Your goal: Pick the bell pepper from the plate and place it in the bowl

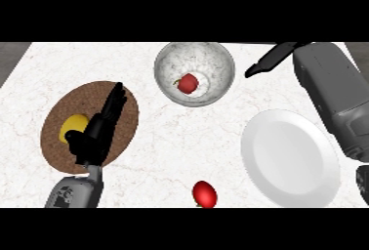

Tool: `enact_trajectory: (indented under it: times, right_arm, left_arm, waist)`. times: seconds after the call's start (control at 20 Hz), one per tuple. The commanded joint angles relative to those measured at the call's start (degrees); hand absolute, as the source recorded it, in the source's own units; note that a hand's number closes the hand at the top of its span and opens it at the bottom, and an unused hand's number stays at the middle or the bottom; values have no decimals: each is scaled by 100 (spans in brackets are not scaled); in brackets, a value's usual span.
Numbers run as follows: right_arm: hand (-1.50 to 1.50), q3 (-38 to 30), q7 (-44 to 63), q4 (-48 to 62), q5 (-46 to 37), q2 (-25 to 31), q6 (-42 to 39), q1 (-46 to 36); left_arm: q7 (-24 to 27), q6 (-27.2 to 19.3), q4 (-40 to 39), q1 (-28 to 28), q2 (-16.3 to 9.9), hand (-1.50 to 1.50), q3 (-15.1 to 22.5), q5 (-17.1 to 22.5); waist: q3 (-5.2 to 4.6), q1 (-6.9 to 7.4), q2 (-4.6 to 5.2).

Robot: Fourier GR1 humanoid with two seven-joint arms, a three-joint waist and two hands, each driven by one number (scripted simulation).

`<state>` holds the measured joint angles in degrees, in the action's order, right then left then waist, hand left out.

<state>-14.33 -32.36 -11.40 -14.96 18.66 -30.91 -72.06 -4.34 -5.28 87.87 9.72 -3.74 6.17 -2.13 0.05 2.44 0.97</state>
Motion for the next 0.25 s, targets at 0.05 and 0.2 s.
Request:
enact_trajectory:
  times: [0.05,0.2]
  right_arm:
    - [-150,119,-581,-96,-107,148,-473,327]
    - [-150,163,-655,-69,-144,420,-738,478]
  left_arm:
    - [-163,194,-89,287,-232,0,-360,235]
    - [-266,83,357,-135,-112,0,-60,58]
  waist:
    - [1,-3,10]
    - [4,35,-3]
